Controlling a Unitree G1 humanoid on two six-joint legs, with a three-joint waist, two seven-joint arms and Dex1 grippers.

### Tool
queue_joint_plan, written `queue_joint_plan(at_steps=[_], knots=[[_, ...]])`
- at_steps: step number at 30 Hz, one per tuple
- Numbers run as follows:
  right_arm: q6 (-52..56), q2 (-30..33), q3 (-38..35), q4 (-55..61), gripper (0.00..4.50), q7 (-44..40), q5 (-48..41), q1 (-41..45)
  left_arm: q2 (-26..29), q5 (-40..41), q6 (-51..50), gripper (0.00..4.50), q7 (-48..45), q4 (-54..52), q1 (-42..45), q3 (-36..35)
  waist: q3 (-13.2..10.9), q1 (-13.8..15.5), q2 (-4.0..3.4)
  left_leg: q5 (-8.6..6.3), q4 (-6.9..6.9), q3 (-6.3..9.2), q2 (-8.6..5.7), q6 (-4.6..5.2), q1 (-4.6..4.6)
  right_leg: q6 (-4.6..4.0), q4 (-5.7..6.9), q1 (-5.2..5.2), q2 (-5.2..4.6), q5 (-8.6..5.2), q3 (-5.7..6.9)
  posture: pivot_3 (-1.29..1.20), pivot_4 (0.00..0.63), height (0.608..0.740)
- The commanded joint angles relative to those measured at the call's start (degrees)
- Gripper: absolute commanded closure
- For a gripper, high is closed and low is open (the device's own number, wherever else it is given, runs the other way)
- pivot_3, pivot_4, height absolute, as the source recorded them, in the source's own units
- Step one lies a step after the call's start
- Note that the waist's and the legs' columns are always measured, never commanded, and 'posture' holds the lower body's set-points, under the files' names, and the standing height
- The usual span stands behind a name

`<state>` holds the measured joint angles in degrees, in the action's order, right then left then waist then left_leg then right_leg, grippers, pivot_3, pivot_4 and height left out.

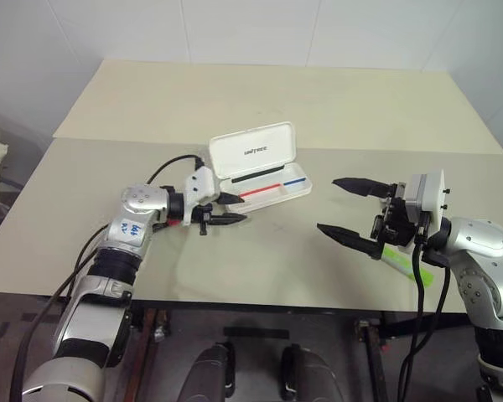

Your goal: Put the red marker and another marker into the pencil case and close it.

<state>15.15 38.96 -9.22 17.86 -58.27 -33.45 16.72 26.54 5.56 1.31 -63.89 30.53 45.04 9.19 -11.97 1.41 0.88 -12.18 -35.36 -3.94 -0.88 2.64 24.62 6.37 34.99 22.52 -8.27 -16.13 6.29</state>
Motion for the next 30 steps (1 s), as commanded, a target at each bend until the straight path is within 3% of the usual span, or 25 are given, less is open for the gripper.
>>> queue_joint_plan(at_steps=[1,19,30], knots=[[-0.58,-0.46,-0.31,2.52,0.00,0.54,-1.00,0.27,-0.42,-1.04,0.26,2.66,1.33,0.46,2.01,-0.07,0.00,0.10,0.00,0.00,-0.01,0.01,0.00,0.00,0.00,0.00,0.01,0.00,0.01,0.00,0.01,0.00,0.150,0.740],[-1.13,-1.98,-0.31,4.14,0.00,1.97,-0.84,0.35,-2.47,-4.73,2.52,2.66,1.67,8.93,8.18,1.72,0.00,0.10,0.00,-0.35,-0.62,0.07,0.02,0.07,0.33,0.08,0.08,0.05,0.04,0.06,0.06,0.00,0.150,0.740],[0.07,-0.11,-1.28,4.27,0.00,0.64,-1.84,0.35,-3.13,-8.76,-1.58,2.66,0.76,12.90,10.96,4.94,0.00,0.10,0.00,-0.38,-0.77,0.05,0.00,0.22,0.49,0.21,-0.01,0.08,0.05,0.14,0.05,0.00,0.150,0.740]])
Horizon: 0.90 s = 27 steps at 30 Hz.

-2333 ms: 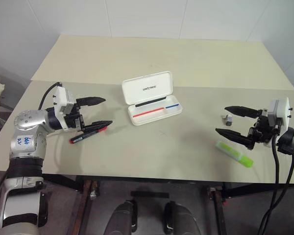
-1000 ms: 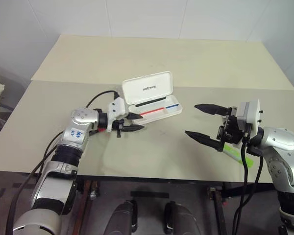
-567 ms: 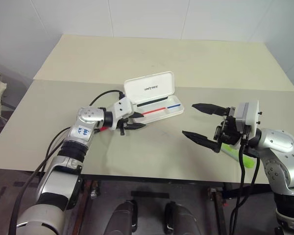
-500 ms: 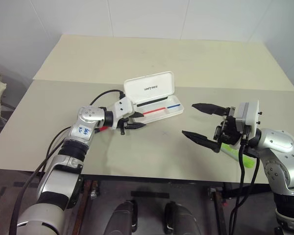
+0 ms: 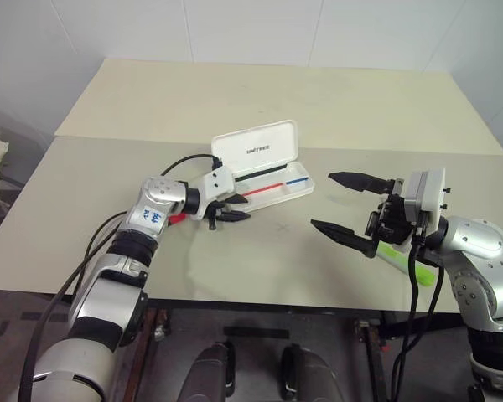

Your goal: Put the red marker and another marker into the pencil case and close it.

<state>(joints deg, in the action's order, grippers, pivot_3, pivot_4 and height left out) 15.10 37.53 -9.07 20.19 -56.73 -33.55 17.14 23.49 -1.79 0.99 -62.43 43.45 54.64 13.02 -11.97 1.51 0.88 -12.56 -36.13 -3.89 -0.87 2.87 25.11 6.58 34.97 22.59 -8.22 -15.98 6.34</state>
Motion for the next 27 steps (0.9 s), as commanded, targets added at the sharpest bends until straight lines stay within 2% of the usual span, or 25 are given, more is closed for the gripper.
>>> queue_joint_plan(at_steps=[1,9,12,16,27], knots=[[0.43,1.65,-1.51,1.81,0.00,-1.33,-2.06,-0.29,-0.12,-1.77,-1.63,2.66,-0.73,0.10,1.41,1.40,0.00,0.00,0.00,0.00,-0.01,0.00,0.00,0.00,0.00,0.00,0.00,0.00,0.00,0.00,0.00,0.00,0.150,0.740],[2.78,5.26,-2.16,1.50,0.00,-5.62,-4.57,-2.90,-0.10,-3.60,-3.67,2.66,-1.47,-0.59,0.64,3.06,0.00,-0.09,0.00,-0.01,-0.01,-0.02,0.01,0.02,-0.02,0.01,0.01,0.00,-0.01,0.00,-0.03,0.00,0.150,0.740],[2.93,6.70,-2.56,0.52,0.00,-7.11,-4.57,-3.46,-0.21,-3.17,-3.99,3.21,-2.48,-1.71,0.11,3.00,0.00,-0.12,0.00,-0.03,-0.03,-0.03,0.01,0.02,-0.03,0.01,0.02,-0.01,-0.02,0.01,-0.04,0.00,0.150,0.740],[3.18,7.51,-2.67,0.19,0.00,-7.88,-4.86,-3.28,-0.05,-2.98,-4.65,4.48,-3.55,-3.52,-0.73,3.04,0.01,0.00,-0.01,-0.06,-0.02,-0.02,0.01,-0.02,-0.02,0.01,0.00,-0.01,-0.03,0.01,-0.03,0.00,0.150,0.740],[3.70,7.20,-1.82,-0.12,0.00,-7.77,-4.50,-1.84,1.34,-1.79,-4.77,4.48,-7.00,-10.13,-2.68,2.77,0.01,0.01,-0.01,0.02,-0.04,-0.04,0.00,0.04,0.01,0.02,-0.11,-0.02,-0.05,0.01,-0.03,0.00,0.150,0.740]])
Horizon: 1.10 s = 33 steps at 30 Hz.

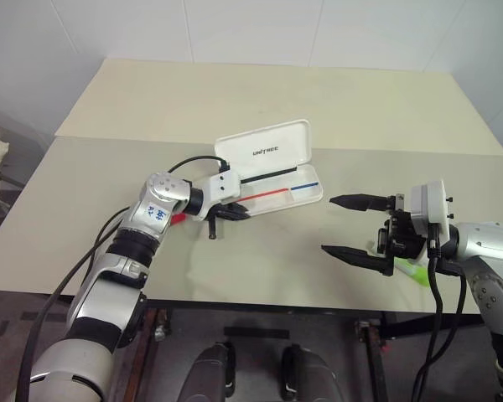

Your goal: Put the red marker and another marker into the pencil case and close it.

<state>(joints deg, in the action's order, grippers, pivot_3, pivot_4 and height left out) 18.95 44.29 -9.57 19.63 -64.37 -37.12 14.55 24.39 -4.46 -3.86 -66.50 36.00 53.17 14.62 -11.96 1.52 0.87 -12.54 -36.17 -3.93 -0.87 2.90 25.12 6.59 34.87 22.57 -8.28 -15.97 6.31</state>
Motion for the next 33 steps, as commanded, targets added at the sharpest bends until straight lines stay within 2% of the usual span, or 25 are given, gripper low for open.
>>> queue_joint_plan(at_steps=[1,7,14,24,27,33], knots=[[-0.08,0.43,-1.28,0.39,0.00,-0.09,-0.92,0.87,0.67,1.09,0.26,4.48,-3.54,-3.55,-1.28,1.13,0.00,-0.01,0.00,0.00,0.00,-0.01,0.00,-0.01,0.01,0.00,-0.02,0.00,0.01,0.00,0.00,0.00,0.150,0.740],[0.30,0.32,-1.02,0.41,0.00,0.27,-0.91,1.39,2.38,2.23,0.50,4.48,-8.22,-10.00,-2.86,1.39,0.00,-0.02,0.00,0.01,-0.02,-0.03,0.00,-0.01,0.02,0.01,-0.04,0.00,0.02,0.01,-0.01,0.00,0.150,0.740],[0.76,-0.23,-0.79,1.38,0.00,0.95,-1.27,1.27,4.10,2.85,-3.92,4.48,-11.92,-18.35,-6.10,3.18,0.00,0.00,0.00,-0.01,-0.03,-0.02,0.01,-0.01,0.02,0.01,-0.02,0.00,-0.06,0.01,-0.03,0.00,0.150,0.740],[0.83,-0.70,-0.72,1.69,0.00,1.17,-1.36,1.10,2.66,1.37,-6.54,4.48,-9.83,-17.30,-5.06,4.65,0.00,0.13,0.00,-0.02,-0.12,-0.01,0.00,0.05,0.02,0.02,0.07,-0.01,-0.05,0.01,-0.03,0.00,0.150,0.740],[0.74,-0.97,-0.50,1.42,0.00,1.09,-1.24,1.41,1.78,1.94,-8.21,3.73,-9.03,-17.96,-4.85,4.53,0.00,0.15,0.00,-0.04,-0.18,0.00,-0.01,0.10,0.02,0.03,0.11,-0.02,-0.05,0.02,-0.03,0.00,0.150,0.740],[0.30,-1.76,0.31,0.65,0.00,0.73,-0.64,2.04,1.36,3.68,-11.07,1.68,-8.54,-20.22,-4.45,3.55,0.00,-0.05,0.00,-0.06,-0.22,0.01,0.01,0.15,0.02,0.05,0.13,-0.02,-0.10,0.04,-0.06,0.00,0.150,0.740]])
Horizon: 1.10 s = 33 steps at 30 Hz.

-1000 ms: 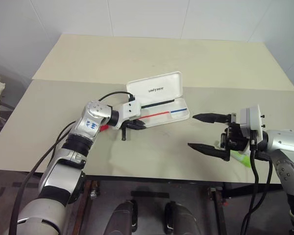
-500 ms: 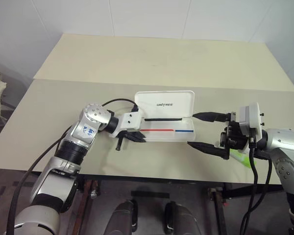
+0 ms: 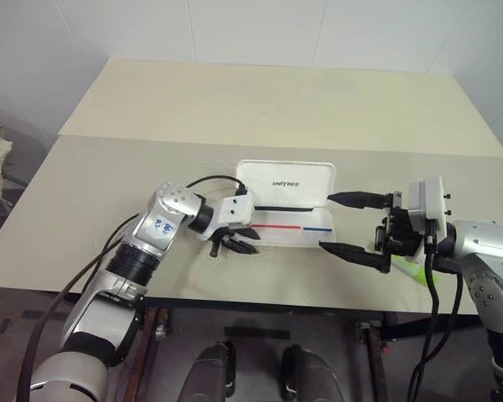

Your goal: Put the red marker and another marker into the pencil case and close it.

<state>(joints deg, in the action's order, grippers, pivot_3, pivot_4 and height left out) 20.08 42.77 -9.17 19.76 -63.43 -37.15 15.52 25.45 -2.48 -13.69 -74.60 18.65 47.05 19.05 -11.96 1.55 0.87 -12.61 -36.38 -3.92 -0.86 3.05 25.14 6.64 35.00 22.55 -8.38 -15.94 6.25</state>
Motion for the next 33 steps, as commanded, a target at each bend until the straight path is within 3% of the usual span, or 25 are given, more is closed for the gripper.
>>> queue_joint_plan(at_steps=[1,5,10,18,27,33], knots=[[-0.87,-0.39,0.04,0.38,0.00,-0.28,-0.50,1.21,0.38,2.29,-1.95,1.38,-0.67,-3.40,1.57,-1.07,0.00,-0.12,0.00,0.01,0.00,0.00,0.00,-0.01,0.00,0.00,0.00,0.00,0.01,0.00,0.00,0.00,0.150,0.740],[-1.05,-0.77,0.51,-0.36,0.00,-0.58,-0.20,1.89,0.94,4.30,-3.94,0.01,-1.35,-5.56,1.03,-1.63,0.00,-0.08,0.00,0.03,-0.01,-0.01,0.00,-0.04,0.00,0.00,0.02,0.00,0.02,0.00,0.00,0.00,0.150,0.740],[-1.73,-1.52,1.63,-2.21,0.00,-1.52,0.22,3.12,2.63,10.51,-11.87,0.01,-1.43,-12.47,-2.10,-4.77,0.00,-0.15,0.00,0.03,0.00,0.00,0.00,-0.05,-0.01,-0.02,0.02,0.01,-0.02,0.01,-0.04,0.00,0.150,0.740],[-1.98,-2.64,3.02,-3.64,0.00,-2.66,0.52,4.29,7.00,15.69,-15.29,0.01,0.20,-19.49,-8.92,-9.25,0.00,-0.21,-0.01,0.09,0.00,-0.01,0.03,-0.10,-0.02,-0.02,0.02,0.01,0.02,0.01,-0.07,0.00,0.150,0.740],[-2.29,-3.09,3.85,-5.88,0.00,-4.09,0.81,6.70,12.27,19.34,-10.91,0.01,0.07,-18.63,-17.14,-14.78,0.00,-0.23,-0.01,-0.09,0.03,0.00,0.04,-0.31,-0.04,-0.05,0.01,0.02,-0.08,0.03,-0.09,0.00,0.150,0.740],[-2.00,-3.25,3.95,-6.11,0.00,-4.45,0.80,7.37,10.54,18.98,-5.91,0.01,0.50,-15.39,-19.66,-13.56,0.00,-0.06,-0.01,-0.09,0.09,-0.01,0.03,-0.34,-0.04,-0.05,-0.06,0.03,-0.12,0.03,-0.08,0.00,0.150,0.740]])
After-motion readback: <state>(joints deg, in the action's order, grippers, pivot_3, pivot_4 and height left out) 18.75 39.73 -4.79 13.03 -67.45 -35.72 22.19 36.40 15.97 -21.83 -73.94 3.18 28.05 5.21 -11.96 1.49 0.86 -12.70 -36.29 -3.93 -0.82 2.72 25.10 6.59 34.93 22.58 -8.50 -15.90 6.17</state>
